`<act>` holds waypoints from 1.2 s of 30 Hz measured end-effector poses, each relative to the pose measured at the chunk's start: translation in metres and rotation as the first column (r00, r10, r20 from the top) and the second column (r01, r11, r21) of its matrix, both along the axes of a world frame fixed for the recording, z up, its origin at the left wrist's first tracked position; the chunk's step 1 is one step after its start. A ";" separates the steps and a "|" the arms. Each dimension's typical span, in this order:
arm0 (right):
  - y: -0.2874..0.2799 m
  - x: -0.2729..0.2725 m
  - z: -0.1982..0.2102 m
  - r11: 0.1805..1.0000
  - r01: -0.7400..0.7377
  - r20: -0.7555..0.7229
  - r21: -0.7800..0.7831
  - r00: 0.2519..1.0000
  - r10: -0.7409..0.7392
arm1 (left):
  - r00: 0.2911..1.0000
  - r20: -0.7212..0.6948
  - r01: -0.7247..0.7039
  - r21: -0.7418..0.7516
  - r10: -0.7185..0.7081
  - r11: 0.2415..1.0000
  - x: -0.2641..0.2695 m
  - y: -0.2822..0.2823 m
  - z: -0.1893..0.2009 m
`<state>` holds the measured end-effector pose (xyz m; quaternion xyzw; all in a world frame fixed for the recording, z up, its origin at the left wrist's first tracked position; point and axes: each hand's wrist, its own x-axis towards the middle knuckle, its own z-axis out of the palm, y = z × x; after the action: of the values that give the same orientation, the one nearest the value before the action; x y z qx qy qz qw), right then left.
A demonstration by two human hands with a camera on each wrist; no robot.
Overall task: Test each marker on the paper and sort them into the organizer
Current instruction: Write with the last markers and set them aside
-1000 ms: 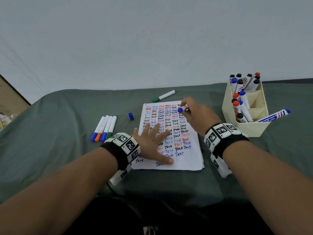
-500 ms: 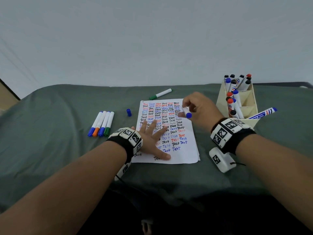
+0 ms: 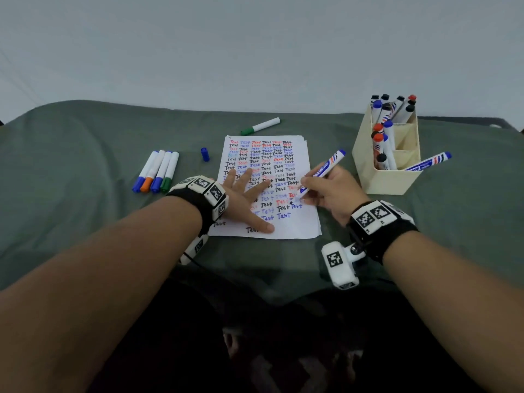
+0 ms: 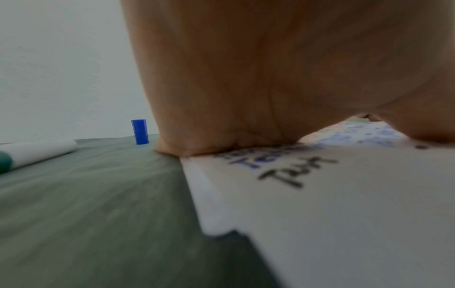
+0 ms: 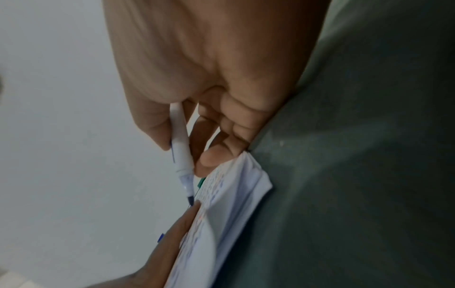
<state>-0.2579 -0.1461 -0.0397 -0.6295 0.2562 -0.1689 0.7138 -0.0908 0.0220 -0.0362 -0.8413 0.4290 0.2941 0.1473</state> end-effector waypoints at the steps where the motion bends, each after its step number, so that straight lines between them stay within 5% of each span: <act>1: -0.001 -0.001 -0.003 1.000 -0.001 0.001 -0.014 1.000 0.001 | 1.000 -0.002 -0.003 -0.002 0.003 1.000 0.000 0.000 0.000; 21: -0.005 -0.007 -0.018 0.961 -0.064 -0.046 -0.270 0.998 0.053 | 1.000 0.008 -0.017 -0.027 0.017 0.999 0.000 0.000 -0.004; 36: -0.006 -0.007 -0.020 0.957 -0.027 -0.015 -0.289 1.000 0.024 | 1.000 0.005 -0.010 -0.017 0.010 1.000 -0.001 0.001 -0.002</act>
<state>-0.2648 -0.1524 -0.0597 -0.7312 0.2249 -0.1917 0.6149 -0.0920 0.0227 -0.0382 -0.8454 0.4269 0.2890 0.1399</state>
